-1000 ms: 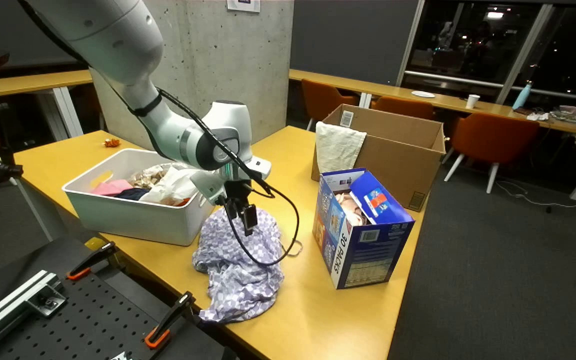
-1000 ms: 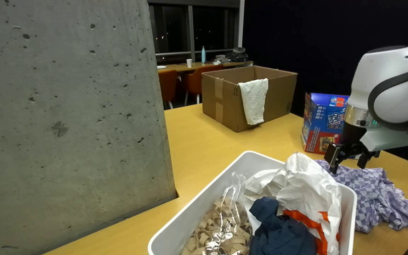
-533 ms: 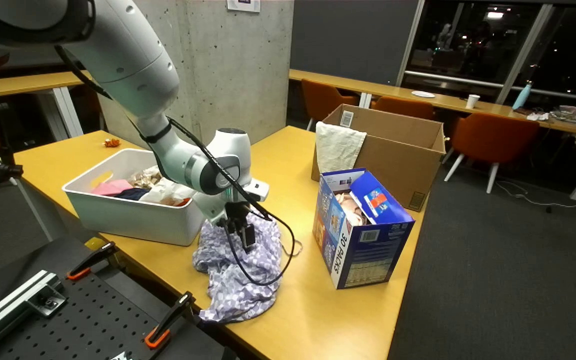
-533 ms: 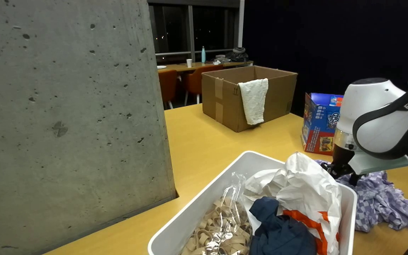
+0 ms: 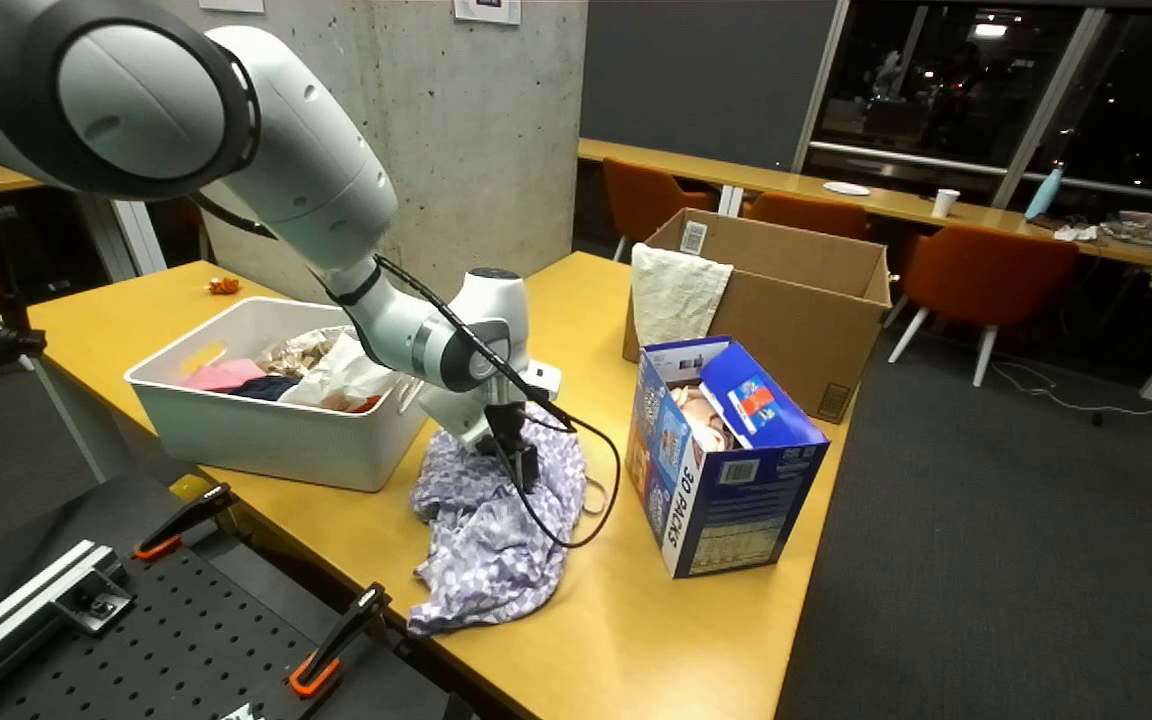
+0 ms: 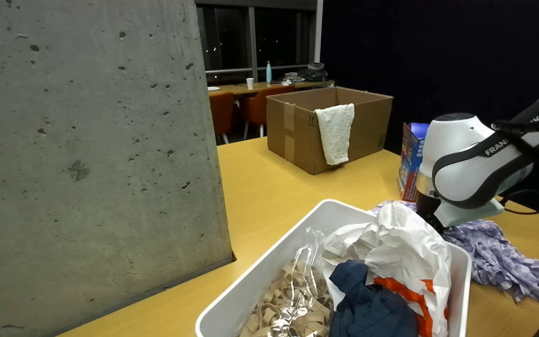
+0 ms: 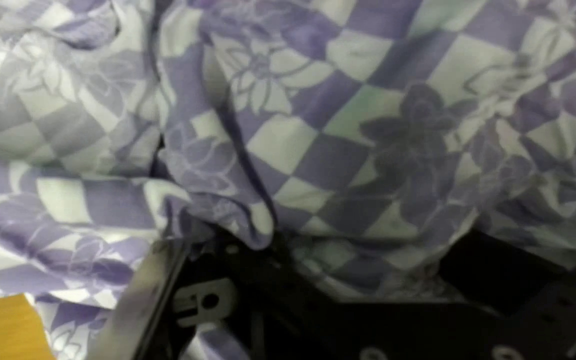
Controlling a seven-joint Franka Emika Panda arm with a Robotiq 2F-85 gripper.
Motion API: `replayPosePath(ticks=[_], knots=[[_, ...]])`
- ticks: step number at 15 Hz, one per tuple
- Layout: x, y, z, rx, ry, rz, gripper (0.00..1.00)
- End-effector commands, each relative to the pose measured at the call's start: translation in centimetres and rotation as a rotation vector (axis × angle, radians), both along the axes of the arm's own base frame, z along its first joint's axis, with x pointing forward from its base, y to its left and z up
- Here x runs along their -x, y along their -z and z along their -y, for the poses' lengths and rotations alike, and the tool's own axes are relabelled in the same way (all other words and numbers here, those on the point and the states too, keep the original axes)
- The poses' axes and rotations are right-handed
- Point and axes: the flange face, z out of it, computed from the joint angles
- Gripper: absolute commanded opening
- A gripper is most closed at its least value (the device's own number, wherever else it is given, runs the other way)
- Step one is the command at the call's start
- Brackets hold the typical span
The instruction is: Put the cloth in the basket
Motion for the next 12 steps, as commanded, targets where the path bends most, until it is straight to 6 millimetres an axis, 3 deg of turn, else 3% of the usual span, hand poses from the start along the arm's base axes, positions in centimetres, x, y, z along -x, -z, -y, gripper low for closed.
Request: replayPosePath(ticks=[1, 4, 8, 10, 12], knots=[[-1.8, 1.4, -0.1, -0.037, -0.022, 0.004, 0.58], [-2.3, 1.2, -0.6, -0.033, -0.028, 0.020, 0.36], [-1.8, -0.4, -1.2, -0.022, -0.022, 0.038, 0.07], [-1.3, -1.8, -1.7, -0.009, -0.011, 0.046, 0.00], [-0.5, -3.6, -2.0, -0.001, 0.004, 0.054, 0.00]])
